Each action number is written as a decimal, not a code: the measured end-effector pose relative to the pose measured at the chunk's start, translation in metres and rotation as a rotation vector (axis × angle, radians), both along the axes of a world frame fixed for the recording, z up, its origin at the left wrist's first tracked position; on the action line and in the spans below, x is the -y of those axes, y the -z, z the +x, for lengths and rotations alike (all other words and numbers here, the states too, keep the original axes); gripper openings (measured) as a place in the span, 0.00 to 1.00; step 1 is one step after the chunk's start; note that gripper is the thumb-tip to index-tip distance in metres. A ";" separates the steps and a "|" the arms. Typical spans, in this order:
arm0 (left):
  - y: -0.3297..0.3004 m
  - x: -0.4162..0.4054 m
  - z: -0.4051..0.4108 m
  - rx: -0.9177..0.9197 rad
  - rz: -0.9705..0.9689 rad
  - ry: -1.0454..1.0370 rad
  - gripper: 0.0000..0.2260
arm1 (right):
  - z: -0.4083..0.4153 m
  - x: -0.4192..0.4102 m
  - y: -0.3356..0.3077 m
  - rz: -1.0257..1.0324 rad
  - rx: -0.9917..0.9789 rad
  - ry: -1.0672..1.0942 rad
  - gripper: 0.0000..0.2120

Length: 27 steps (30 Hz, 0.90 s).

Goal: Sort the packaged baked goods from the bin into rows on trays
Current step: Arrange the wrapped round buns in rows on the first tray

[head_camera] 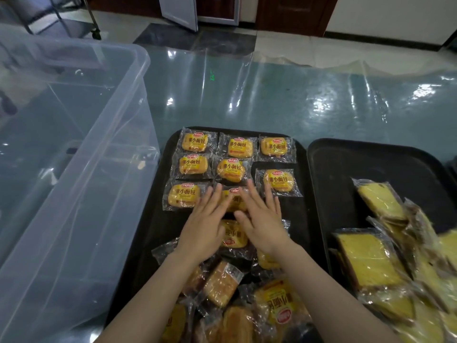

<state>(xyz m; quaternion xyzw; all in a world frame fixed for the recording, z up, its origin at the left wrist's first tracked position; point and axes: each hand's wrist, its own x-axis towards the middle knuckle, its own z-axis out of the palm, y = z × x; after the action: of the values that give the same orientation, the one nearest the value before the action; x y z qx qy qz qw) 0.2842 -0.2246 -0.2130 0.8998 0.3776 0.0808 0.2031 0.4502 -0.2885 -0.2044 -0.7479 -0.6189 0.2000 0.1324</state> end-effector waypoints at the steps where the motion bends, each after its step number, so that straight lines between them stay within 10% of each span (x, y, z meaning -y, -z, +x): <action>1: 0.000 0.002 0.006 -0.015 -0.036 0.031 0.32 | 0.008 0.003 -0.001 0.029 0.000 0.069 0.30; 14: 0.004 -0.003 0.032 -0.224 -0.056 0.078 0.29 | 0.075 -0.003 0.007 -0.184 0.050 0.130 0.29; 22: -0.013 0.054 0.018 0.121 0.076 -0.153 0.22 | 0.045 0.082 -0.014 0.010 -0.092 0.383 0.17; 27: 0.006 0.078 0.010 -0.016 0.013 -0.066 0.27 | 0.010 0.108 -0.010 0.000 -0.095 0.154 0.25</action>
<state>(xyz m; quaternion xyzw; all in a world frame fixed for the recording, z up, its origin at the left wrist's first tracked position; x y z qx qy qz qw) 0.2938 -0.3027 -0.2189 0.8887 0.4083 0.0827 0.1913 0.4606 -0.3962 -0.1946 -0.7830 -0.5525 0.2245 0.1765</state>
